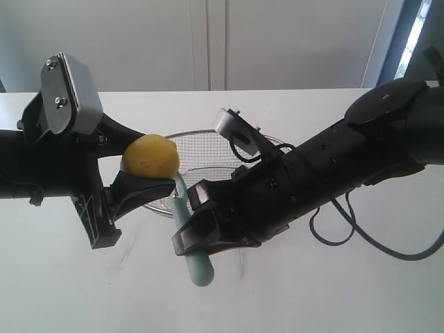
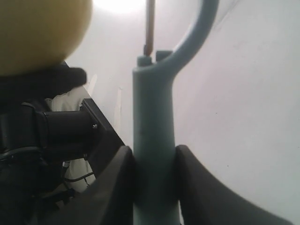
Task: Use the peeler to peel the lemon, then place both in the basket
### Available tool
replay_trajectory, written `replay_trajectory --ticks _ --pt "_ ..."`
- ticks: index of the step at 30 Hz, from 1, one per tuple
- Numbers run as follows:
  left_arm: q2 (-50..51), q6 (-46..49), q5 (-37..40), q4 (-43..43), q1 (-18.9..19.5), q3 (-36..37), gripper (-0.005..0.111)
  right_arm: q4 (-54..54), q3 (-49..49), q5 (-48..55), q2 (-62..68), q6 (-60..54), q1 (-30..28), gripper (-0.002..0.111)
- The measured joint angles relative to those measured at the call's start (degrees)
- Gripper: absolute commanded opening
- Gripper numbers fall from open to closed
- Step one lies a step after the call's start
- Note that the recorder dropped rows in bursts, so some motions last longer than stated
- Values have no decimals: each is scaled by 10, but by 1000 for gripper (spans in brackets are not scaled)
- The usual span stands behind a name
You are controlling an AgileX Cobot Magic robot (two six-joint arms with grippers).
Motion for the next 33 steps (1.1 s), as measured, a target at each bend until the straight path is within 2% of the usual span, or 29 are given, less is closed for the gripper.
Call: replay_trajectory --ticks 27,33 --pt "16 0 -3 0 0 0 0 4 0 -17 -1 -1 0 0" --pt "16 0 -12 -1 0 0 0 5 0 -24 -27 0 -18 0"
